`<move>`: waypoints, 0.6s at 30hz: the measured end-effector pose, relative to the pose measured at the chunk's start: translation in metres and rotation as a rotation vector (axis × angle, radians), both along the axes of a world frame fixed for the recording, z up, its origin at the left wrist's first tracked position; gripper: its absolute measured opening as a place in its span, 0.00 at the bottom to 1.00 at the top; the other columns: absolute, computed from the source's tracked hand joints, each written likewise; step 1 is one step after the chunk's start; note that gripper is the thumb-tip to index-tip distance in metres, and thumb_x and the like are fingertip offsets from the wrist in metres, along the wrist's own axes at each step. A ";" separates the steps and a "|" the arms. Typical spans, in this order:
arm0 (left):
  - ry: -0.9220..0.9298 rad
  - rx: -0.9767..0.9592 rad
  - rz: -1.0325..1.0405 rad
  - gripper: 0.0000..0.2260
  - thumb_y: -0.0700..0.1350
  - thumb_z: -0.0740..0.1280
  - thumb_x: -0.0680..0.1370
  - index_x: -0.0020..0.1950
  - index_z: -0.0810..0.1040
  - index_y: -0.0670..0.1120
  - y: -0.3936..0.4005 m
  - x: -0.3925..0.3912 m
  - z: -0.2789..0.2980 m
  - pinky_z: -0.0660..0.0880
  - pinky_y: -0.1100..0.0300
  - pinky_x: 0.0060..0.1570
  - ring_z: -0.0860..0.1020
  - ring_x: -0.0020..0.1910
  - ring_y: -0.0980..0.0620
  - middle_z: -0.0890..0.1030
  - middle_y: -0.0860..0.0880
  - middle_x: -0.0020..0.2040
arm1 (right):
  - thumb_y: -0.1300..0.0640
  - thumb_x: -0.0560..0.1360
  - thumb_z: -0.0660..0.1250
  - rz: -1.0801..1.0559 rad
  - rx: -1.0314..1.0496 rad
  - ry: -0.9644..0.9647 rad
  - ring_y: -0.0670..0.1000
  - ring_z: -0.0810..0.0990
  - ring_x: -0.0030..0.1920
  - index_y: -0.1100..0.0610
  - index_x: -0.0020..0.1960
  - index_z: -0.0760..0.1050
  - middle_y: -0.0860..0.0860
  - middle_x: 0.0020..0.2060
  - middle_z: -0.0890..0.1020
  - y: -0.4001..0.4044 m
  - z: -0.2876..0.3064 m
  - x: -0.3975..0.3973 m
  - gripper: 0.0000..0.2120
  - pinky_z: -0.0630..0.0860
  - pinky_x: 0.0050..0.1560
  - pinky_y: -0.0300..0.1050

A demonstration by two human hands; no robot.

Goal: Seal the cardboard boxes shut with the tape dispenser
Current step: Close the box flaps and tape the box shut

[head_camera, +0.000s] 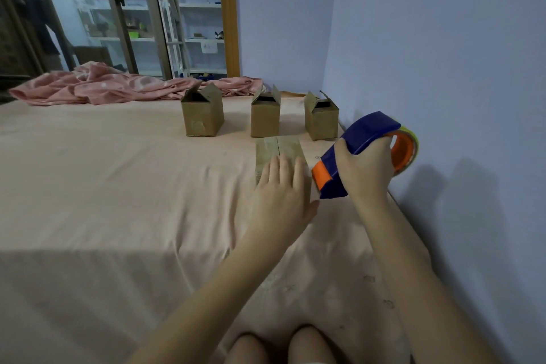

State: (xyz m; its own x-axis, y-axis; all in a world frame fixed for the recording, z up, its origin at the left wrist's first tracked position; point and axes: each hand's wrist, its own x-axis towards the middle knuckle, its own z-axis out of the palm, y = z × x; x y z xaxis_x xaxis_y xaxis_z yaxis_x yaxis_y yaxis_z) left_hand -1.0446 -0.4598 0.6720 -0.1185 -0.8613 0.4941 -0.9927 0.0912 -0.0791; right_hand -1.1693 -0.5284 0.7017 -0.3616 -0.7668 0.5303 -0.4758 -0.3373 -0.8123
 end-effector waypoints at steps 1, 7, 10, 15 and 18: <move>0.009 -0.004 -0.011 0.31 0.59 0.54 0.79 0.75 0.54 0.40 0.000 0.001 -0.001 0.52 0.50 0.73 0.55 0.75 0.41 0.57 0.38 0.75 | 0.55 0.70 0.72 0.003 0.007 -0.003 0.46 0.73 0.46 0.57 0.65 0.63 0.52 0.54 0.77 0.000 -0.001 0.001 0.28 0.69 0.35 0.32; 0.022 0.005 -0.105 0.36 0.55 0.63 0.76 0.76 0.51 0.38 -0.006 0.002 -0.001 0.41 0.54 0.73 0.48 0.77 0.44 0.52 0.40 0.77 | 0.56 0.71 0.72 0.002 0.002 0.009 0.46 0.73 0.45 0.57 0.65 0.63 0.46 0.49 0.71 0.000 -0.003 0.001 0.27 0.68 0.35 0.32; 0.039 0.015 -0.131 0.38 0.57 0.65 0.75 0.77 0.51 0.46 -0.006 0.007 -0.002 0.47 0.54 0.73 0.54 0.76 0.45 0.57 0.42 0.77 | 0.55 0.71 0.72 -0.008 0.030 -0.022 0.44 0.72 0.39 0.57 0.64 0.64 0.44 0.48 0.70 -0.003 -0.004 0.000 0.26 0.68 0.33 0.32; 0.100 0.000 -0.123 0.31 0.54 0.65 0.74 0.75 0.61 0.49 -0.006 0.001 0.005 0.51 0.52 0.73 0.57 0.75 0.43 0.61 0.42 0.75 | 0.55 0.71 0.72 -0.007 0.063 -0.057 0.45 0.72 0.39 0.57 0.64 0.63 0.45 0.48 0.70 -0.005 -0.006 -0.004 0.27 0.70 0.34 0.34; 0.063 -0.004 -0.137 0.31 0.51 0.64 0.74 0.76 0.59 0.46 -0.006 -0.003 0.001 0.46 0.50 0.74 0.50 0.77 0.47 0.56 0.46 0.77 | 0.55 0.71 0.71 -0.004 0.085 -0.039 0.46 0.72 0.43 0.57 0.64 0.63 0.46 0.48 0.71 -0.007 -0.003 -0.006 0.27 0.70 0.35 0.35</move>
State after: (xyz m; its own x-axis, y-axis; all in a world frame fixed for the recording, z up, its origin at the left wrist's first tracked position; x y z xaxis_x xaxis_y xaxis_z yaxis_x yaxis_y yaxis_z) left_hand -1.0471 -0.4655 0.6734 -0.2036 -0.8373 0.5074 -0.9740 0.2260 -0.0179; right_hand -1.1753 -0.5352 0.6992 -0.3838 -0.8068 0.4491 -0.4446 -0.2648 -0.8557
